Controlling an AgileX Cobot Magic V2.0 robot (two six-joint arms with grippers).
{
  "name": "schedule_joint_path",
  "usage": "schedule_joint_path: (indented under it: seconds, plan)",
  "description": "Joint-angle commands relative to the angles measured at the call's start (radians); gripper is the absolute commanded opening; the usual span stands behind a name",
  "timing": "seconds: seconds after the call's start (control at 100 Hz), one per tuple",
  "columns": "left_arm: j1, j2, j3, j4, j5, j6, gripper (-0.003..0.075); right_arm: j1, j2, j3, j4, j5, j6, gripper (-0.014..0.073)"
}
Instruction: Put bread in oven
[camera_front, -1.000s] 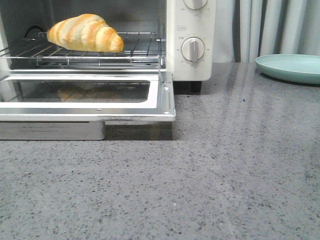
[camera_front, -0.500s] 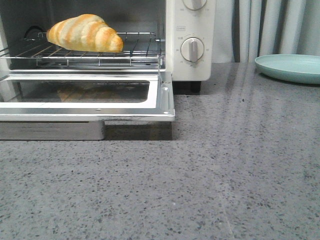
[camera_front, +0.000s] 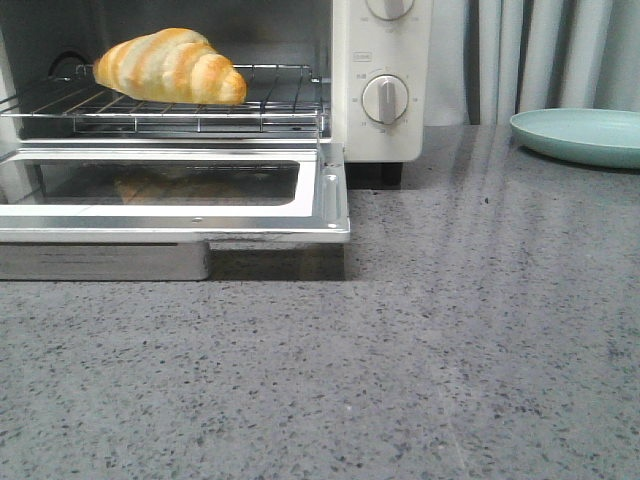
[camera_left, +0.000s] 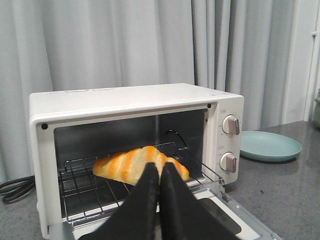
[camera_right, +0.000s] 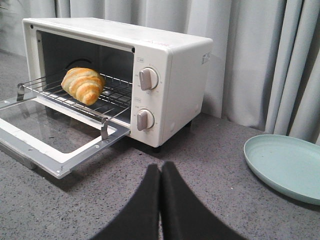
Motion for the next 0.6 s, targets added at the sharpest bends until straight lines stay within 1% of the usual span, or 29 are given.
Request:
schedule_joint_path:
  seconds: [0.0,0.17,0.32,0.37,0.42,0.49,0.55,0.59]
  plan:
    - [0.002,0.012,-0.027,-0.026,-0.069,-0.01,-0.0021,-0.006,0.016,-0.021,-0.042,-0.058,-0.002,-0.0069]
    - [0.002,0.012,-0.025,-0.028,-0.076,-0.01,-0.0021,-0.006,0.016,-0.021,-0.042,-0.058,-0.002,-0.0069]
    - [0.009,0.012,0.018,-0.02,-0.075,-0.001,-0.0021,-0.006,0.016,-0.021,-0.042,-0.058,-0.002,-0.0069]
    - [0.02,0.004,0.044,0.026,-0.079,-0.001,-0.0021,-0.006,0.016,-0.021,-0.042,-0.058,-0.002,-0.0069]
    - [0.043,-0.006,0.082,0.138,-0.105,-0.005,-0.0021,-0.006,0.016,-0.021,-0.042,-0.058,-0.002,-0.0069]
    - [0.095,-0.026,0.146,0.201,-0.128,-0.019,-0.0021,-0.006,0.016,-0.021,-0.042,-0.058,-0.002,-0.0069]
    - [0.155,-0.049,0.202,0.246,-0.138,-0.099,-0.0021,-0.006,0.016,-0.021,-0.042,-0.058,-0.002,-0.0069]
    - [0.19,-0.07,0.242,0.287,-0.135,-0.182,-0.0021,-0.006,0.016,-0.021,-0.042,-0.058,-0.002,-0.0069]
